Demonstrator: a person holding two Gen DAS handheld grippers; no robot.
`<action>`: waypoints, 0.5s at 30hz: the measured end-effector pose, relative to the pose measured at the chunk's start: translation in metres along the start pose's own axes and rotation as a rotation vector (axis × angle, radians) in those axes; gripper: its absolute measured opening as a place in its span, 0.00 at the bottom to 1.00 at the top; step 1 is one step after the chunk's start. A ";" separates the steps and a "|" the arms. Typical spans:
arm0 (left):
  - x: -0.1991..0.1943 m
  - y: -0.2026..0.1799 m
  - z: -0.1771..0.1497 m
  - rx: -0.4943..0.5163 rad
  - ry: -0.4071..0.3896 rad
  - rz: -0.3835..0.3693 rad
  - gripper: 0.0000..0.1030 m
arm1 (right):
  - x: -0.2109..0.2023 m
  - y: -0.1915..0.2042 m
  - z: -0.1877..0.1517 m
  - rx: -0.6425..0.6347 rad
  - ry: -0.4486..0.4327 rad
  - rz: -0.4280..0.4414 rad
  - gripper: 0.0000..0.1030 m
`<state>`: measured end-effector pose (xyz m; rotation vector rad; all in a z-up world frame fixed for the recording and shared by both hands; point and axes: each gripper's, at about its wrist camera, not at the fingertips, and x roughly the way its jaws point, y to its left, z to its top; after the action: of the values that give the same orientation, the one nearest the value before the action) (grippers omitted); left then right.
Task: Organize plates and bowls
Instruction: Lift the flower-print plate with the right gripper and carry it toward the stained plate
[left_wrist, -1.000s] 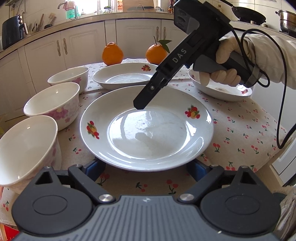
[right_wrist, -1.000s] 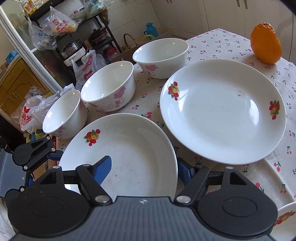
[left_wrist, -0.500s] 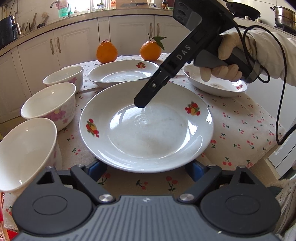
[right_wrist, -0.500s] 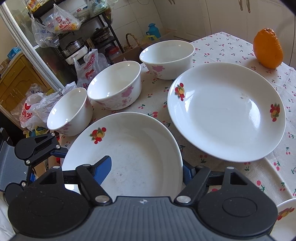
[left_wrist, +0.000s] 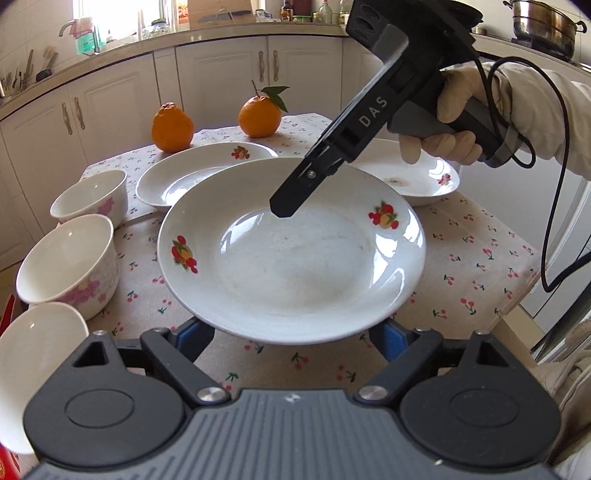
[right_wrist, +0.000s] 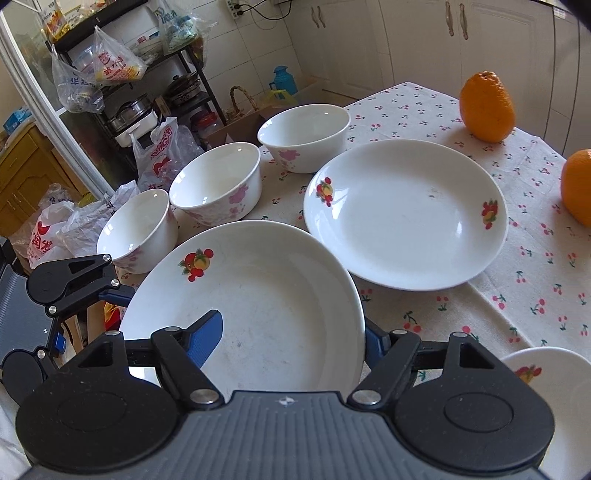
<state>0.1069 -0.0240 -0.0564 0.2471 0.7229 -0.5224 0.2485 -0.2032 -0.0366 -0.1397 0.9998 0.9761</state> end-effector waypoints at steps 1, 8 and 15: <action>0.002 -0.001 0.004 0.010 -0.003 -0.009 0.87 | -0.005 -0.002 -0.002 0.006 -0.008 -0.011 0.79; 0.016 -0.014 0.026 0.064 -0.015 -0.081 0.87 | -0.038 -0.021 -0.018 0.062 -0.052 -0.089 0.79; 0.037 -0.026 0.049 0.114 -0.015 -0.140 0.87 | -0.062 -0.043 -0.035 0.119 -0.084 -0.147 0.79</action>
<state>0.1435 -0.0785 -0.0472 0.3001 0.6995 -0.6990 0.2470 -0.2852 -0.0234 -0.0716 0.9541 0.7804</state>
